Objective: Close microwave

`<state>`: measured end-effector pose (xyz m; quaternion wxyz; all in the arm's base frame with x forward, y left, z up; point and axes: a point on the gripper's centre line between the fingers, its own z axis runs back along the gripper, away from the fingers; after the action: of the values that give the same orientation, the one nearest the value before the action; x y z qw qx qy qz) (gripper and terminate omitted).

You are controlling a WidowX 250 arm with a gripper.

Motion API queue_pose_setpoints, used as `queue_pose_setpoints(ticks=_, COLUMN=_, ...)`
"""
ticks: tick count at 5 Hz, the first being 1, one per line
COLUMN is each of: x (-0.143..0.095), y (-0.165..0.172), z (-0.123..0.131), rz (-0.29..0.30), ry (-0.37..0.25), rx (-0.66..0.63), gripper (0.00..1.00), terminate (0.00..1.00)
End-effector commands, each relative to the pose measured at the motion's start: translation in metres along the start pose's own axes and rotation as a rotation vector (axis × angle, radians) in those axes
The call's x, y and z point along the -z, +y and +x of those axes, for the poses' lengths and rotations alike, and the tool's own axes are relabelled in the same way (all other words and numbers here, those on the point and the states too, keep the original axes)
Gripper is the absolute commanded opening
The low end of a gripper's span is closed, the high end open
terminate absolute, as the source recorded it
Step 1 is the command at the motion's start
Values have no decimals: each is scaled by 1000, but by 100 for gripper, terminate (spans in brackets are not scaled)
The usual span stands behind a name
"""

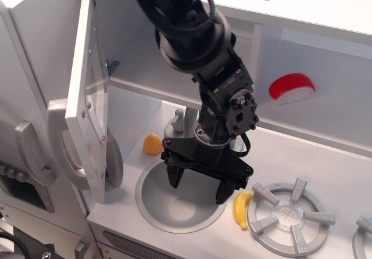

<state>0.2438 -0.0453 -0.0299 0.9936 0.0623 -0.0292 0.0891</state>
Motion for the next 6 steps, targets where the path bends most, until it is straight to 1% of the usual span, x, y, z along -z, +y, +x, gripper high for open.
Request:
queue_pose_setpoints(ticks=1, x=0, y=0, z=0, rz=0, ry=0, rx=0, gripper=100, terminate=0)
queue_pose_setpoints(ticks=2, x=-37, y=2, z=-4, rz=-67, ry=9, rx=11, gripper=100, terminate=0)
queue_pose_setpoints(ticks=3, x=-82, y=8, z=-14, rz=-139, ry=-8, rx=20, gripper=100, terminate=0)
queue_pose_setpoints(ticks=4, x=-131, y=28, z=-28, rz=-200, ry=-11, rx=26, gripper=100, terminate=0)
queue_pose_setpoints(ticks=5, x=-159, y=52, z=-43, rz=-182, ry=-20, rx=39, gripper=100, terminate=0)
queue_pose_setpoints(ticks=6, x=-172, y=84, z=-46, rz=-134, ry=-54, rx=12, gripper=100, terminate=0)
